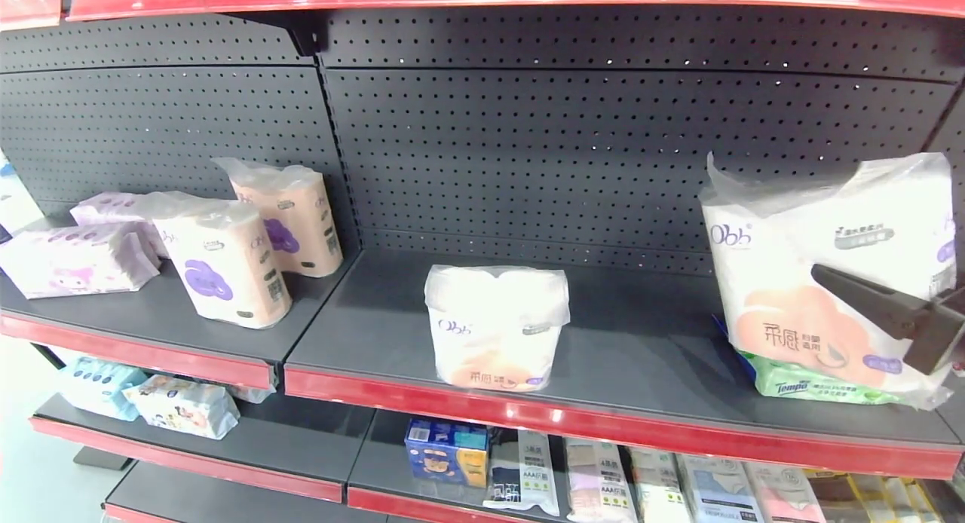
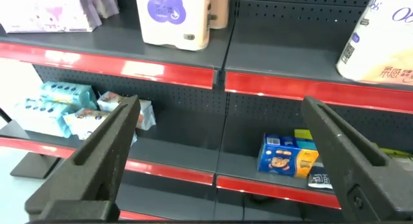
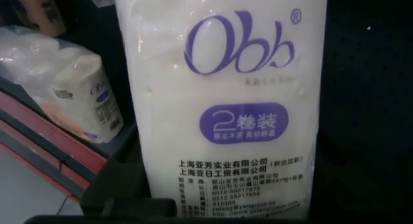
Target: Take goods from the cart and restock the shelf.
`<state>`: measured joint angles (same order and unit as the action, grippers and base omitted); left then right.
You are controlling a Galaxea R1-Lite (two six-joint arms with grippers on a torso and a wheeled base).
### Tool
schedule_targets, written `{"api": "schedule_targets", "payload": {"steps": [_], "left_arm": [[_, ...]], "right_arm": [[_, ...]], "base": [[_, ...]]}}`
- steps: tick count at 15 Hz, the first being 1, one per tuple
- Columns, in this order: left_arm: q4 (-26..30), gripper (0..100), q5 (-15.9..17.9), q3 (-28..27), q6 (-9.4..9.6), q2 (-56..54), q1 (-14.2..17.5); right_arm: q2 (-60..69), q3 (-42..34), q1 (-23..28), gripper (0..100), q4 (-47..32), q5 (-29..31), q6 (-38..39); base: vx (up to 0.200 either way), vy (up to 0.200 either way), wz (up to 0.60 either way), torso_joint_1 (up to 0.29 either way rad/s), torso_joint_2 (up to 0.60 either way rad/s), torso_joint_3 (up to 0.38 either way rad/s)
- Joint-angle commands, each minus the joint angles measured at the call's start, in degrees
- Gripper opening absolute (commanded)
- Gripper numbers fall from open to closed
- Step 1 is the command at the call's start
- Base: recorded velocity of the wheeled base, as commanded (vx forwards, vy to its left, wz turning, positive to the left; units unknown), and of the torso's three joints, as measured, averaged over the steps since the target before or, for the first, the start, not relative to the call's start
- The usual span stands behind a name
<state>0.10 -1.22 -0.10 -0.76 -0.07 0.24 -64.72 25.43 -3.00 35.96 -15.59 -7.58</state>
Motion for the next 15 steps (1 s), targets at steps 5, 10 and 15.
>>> {"api": "schedule_targets", "payload": {"steps": [5, 10, 15], "left_arm": [[0.0, 100, 0.0, 0.0, -0.04, 0.1, 0.0], [0.0, 100, 0.0, 0.0, -0.04, 0.1, 0.0], [0.0, 100, 0.0, 0.0, -0.04, 0.1, 0.0]], "right_arm": [[-8.2, 0.9, -0.7, 0, 4.2, -2.7, 0.2], [-13.1, 2.2, -0.6, 0, 9.5, -2.5, 1.5], [-20.8, 4.1, -1.0, 0, 16.2, -2.5, 2.6]], "base": [[0.0, 0.0, 0.0, 0.0, 0.0, 0.0], [0.0, 0.0, 0.0, 0.0, 0.0, 0.0], [0.0, 0.0, 0.0, 0.0, 0.0, 0.0]]}}
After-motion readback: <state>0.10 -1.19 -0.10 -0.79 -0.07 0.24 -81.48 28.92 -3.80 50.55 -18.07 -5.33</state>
